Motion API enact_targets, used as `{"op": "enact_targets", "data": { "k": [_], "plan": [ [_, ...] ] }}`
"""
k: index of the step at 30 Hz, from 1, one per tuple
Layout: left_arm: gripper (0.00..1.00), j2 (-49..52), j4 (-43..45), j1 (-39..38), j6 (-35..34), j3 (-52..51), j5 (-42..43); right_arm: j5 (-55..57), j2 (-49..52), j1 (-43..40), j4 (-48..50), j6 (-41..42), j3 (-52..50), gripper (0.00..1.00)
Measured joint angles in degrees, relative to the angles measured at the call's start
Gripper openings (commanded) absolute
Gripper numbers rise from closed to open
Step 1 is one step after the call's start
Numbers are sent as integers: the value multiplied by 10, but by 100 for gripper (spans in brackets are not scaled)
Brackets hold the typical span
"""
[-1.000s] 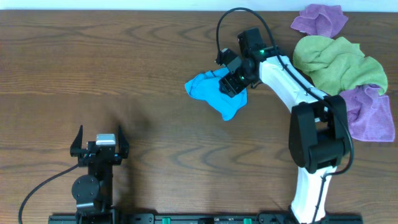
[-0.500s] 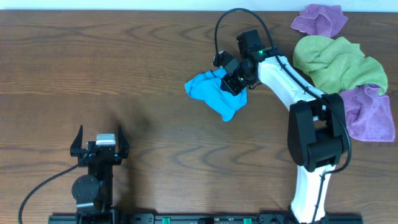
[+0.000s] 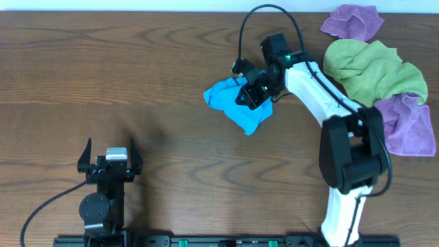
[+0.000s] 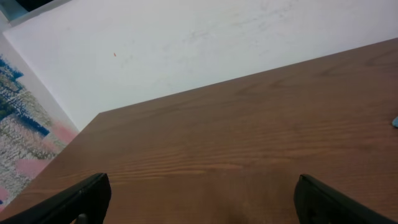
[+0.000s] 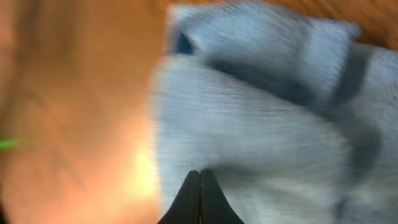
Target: Fold the cloth
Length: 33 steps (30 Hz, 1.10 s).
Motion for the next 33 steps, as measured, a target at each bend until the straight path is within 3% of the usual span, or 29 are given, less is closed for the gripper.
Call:
{"op": "enact_targets", "data": {
  "k": [6,8,9,11,12,20,33],
  "plan": [
    [95,0,0,0,0,0,0,17,-87,49,-11,8,2,1],
    [95,0,0,0,0,0,0,42,-108,69,-12,11,5,30],
    [95,0,0,0,0,0,0,61,-112,77,-12,11,6,50],
    [95,0,0,0,0,0,0,103,-115,89,-11,10,8,67],
    [95,0,0,0,0,0,0,139,-111,94,-12,12,8,71],
    [95,0,0,0,0,0,0,228,-39,55,35,1,8,71],
    [95,0,0,0,0,0,0,137,31,-14,83,-17,8,57]
  ]
}}
